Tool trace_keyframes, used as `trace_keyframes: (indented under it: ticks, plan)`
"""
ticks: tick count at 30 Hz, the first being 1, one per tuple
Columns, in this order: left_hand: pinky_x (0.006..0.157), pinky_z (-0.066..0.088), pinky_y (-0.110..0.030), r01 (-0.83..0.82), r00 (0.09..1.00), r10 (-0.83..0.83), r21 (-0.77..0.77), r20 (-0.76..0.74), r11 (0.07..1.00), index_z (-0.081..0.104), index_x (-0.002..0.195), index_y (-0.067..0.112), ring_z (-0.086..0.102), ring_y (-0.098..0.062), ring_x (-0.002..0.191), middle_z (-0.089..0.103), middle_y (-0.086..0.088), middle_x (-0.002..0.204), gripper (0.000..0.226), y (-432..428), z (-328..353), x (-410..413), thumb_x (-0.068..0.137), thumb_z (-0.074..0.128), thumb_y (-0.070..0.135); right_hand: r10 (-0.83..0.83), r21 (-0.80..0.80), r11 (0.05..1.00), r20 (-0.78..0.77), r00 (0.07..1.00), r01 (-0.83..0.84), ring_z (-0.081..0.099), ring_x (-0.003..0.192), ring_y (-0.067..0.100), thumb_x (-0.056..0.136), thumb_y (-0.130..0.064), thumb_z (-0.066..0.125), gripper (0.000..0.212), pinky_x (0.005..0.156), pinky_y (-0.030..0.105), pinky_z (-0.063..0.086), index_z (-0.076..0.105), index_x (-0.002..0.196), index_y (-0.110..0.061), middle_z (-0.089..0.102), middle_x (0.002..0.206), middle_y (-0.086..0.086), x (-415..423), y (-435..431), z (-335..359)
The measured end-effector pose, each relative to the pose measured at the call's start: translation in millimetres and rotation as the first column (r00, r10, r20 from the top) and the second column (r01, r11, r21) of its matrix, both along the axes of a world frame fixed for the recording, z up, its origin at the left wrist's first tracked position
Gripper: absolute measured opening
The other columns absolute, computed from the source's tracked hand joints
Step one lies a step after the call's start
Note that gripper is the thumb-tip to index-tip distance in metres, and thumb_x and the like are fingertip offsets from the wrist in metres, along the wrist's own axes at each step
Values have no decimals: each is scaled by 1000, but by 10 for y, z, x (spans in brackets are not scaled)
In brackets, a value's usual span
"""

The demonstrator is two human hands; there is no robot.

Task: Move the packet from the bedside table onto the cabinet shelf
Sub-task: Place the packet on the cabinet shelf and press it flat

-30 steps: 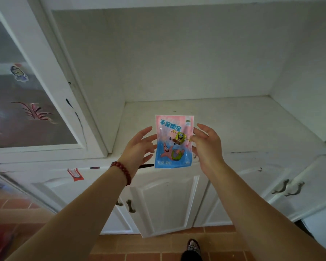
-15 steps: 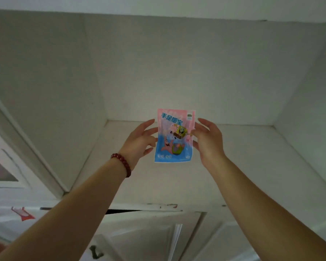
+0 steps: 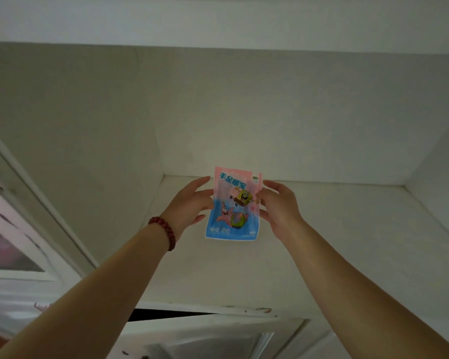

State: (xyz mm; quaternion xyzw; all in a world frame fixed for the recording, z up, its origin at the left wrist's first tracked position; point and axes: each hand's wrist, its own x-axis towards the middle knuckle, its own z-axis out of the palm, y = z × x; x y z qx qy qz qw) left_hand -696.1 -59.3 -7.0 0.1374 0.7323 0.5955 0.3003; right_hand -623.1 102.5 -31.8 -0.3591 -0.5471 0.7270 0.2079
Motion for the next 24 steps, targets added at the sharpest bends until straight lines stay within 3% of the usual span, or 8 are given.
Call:
trace_keyframes:
  ticks: [4, 12, 17, 22, 24]
  plan:
    - [86, 40, -29, -31, 999, 32, -24, 28, 999, 44, 133, 32, 55, -11, 100, 62, 14, 105, 57, -203, -37, -160, 84, 50, 4, -1, -15, 1000, 13, 1000, 1, 64, 87, 23, 77, 0, 54, 38, 81, 41, 54, 48, 110, -19, 64, 112, 18, -188, -187, -39]
    - [84, 39, -29, -83, 996, 85, -69, 29, 994, 41, 135, 26, 54, -13, 102, 59, 9, 108, 53, -507, -173, -404, 86, 48, 5, 22, -62, 998, 40, 999, -20, 64, 87, 24, 77, -1, 54, 45, 79, 40, 53, 51, 120, -13, 64, 109, 17, -514, -518, -225]
    - [65, 40, -19, -93, 995, 96, -85, 34, 992, 40, 137, 20, 53, -13, 100, 58, 3, 112, 54, -546, -277, -463, 87, 49, 3, 46, -16, 999, 76, 996, -44, 66, 96, 27, 74, -4, 54, 47, 86, 44, 54, 51, 120, -12, 66, 113, 15, -636, -627, -296]
    - [57, 38, -12, -56, 998, 57, -102, 12, 993, 40, 137, 22, 49, -10, 102, 50, -2, 134, 56, -519, -388, -507, 86, 52, 2, 43, 36, 998, 110, 993, -47, 66, 95, 25, 74, -5, 54, 48, 87, 44, 54, 50, 122, -12, 66, 114, 12, -685, -590, -358]
    - [61, 42, -12, -25, 1000, 23, -118, -21, 993, 38, 139, 22, 49, -13, 109, 47, -4, 139, 60, -516, -441, -536, 85, 55, 1, 50, 92, 994, 124, 991, -61, 65, 100, 26, 75, -3, 53, 46, 86, 43, 54, 51, 120, -12, 64, 119, 11, -691, -574, -371]
